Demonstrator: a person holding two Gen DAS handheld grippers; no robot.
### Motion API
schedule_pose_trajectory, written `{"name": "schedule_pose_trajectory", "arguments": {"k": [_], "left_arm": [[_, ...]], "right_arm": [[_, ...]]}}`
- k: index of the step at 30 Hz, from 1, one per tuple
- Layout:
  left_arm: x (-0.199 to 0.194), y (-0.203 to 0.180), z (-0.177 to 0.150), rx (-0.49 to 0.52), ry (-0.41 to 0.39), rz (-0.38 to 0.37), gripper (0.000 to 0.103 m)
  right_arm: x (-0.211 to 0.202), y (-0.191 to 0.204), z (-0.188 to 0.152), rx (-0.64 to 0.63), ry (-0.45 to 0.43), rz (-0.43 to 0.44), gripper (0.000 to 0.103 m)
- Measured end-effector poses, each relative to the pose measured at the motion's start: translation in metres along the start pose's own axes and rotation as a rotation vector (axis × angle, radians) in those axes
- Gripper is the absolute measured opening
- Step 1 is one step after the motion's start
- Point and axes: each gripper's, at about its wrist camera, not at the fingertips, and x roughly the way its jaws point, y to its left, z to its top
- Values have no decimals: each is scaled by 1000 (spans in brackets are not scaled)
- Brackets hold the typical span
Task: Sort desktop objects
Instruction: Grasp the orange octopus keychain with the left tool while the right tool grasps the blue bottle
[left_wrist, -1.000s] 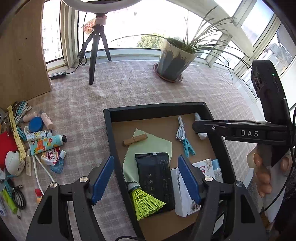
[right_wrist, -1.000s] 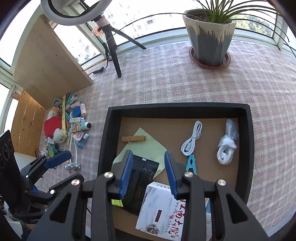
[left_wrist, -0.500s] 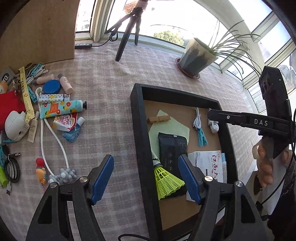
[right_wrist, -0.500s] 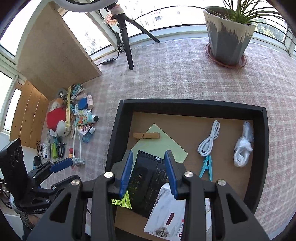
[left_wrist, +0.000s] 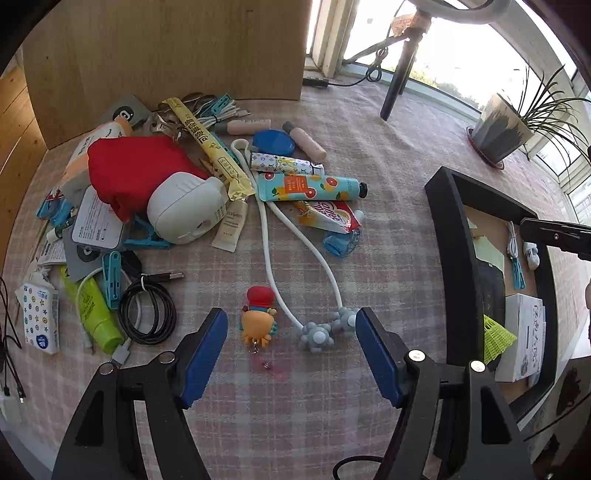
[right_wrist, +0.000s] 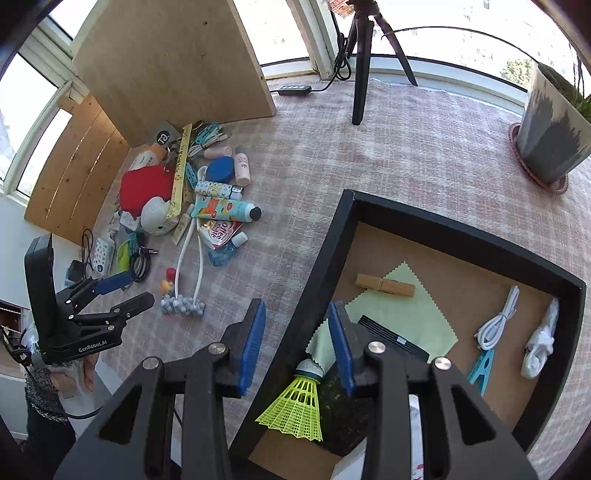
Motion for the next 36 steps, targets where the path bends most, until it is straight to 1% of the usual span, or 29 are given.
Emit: {"name": "schedule_pose_trajectory", "arguments": {"k": [2, 4, 8, 13, 19, 27, 32, 34, 36], "left_arm": [[7, 12, -7, -10, 25, 7, 70], [11, 20, -13, -12, 34, 12, 70], [14, 29, -21, 1, 30, 1, 68], [19, 38, -25, 34, 31, 2, 63], [28, 40, -27, 50, 40, -15, 58], [39, 33, -16, 82, 34, -22, 54], [45, 30, -11, 96, 42, -34, 53], [47, 26, -9, 110, 43, -31, 53], [48, 24, -7, 119, 44, -33, 51]], "right_arm": [[13, 16, 7, -17, 23, 17, 35], [31, 32, 14, -21, 57, 45, 35], [71, 53, 26, 20, 143, 97, 35], [114, 71, 36, 49, 191, 52, 35], [142, 82, 45, 77, 218, 20, 35], [161, 89, 58, 96, 227, -27, 35], [166, 99, 65, 67, 222, -71, 35], [168, 106, 70, 55, 233, -91, 35], [169, 108, 72, 50, 239, -96, 35]]}}
